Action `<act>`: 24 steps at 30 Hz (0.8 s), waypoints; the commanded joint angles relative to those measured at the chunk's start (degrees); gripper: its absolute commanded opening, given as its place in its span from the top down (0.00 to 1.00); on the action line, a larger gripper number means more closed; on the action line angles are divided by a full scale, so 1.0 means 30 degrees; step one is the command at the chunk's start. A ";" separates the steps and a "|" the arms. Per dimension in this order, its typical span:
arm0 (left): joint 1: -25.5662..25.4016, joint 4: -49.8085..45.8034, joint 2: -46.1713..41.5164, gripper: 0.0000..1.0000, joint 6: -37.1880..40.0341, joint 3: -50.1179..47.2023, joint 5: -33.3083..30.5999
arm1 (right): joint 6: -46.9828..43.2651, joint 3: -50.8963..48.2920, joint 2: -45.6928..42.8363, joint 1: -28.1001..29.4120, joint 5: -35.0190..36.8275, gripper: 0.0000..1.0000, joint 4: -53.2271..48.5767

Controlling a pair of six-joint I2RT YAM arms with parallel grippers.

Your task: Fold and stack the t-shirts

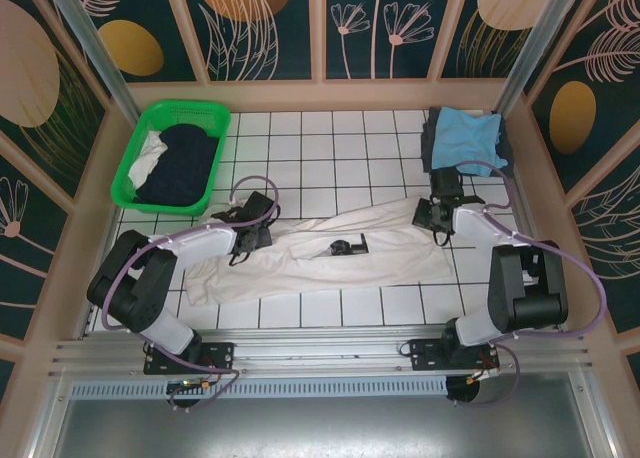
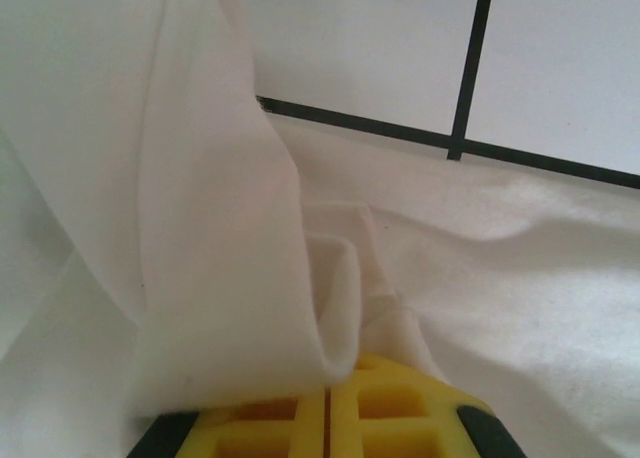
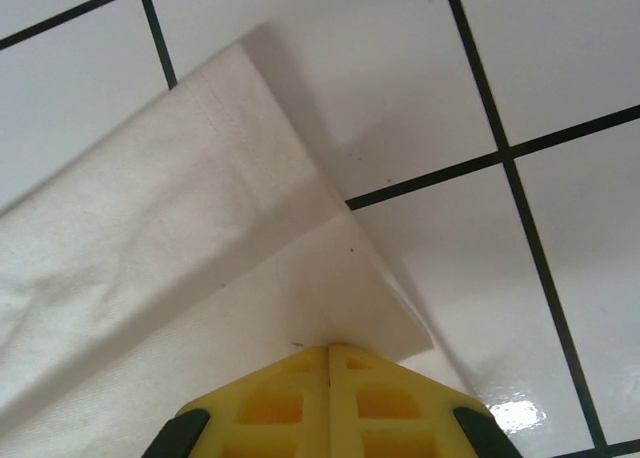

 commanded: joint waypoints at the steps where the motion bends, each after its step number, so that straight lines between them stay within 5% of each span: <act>1: -0.0096 -0.0076 0.0733 1.00 0.1325 0.3044 -0.0731 | 0.0196 0.1221 -0.0157 -0.0860 0.0745 1.00 -0.0172; 6: -0.0101 -0.2687 0.4813 1.00 0.3537 1.0758 -0.2828 | -0.0351 0.4427 0.1149 -0.2242 -0.0333 1.00 0.0730; 11: -0.0067 -0.3483 0.6689 1.00 0.4211 1.4005 -0.3347 | -0.1156 0.6407 0.2174 -0.2242 -0.1312 1.00 0.0719; 24: -0.0111 -0.0691 0.1170 1.00 0.1262 0.5010 -0.1834 | -0.0201 -0.1043 -0.2813 -0.2229 -0.2216 1.00 0.0864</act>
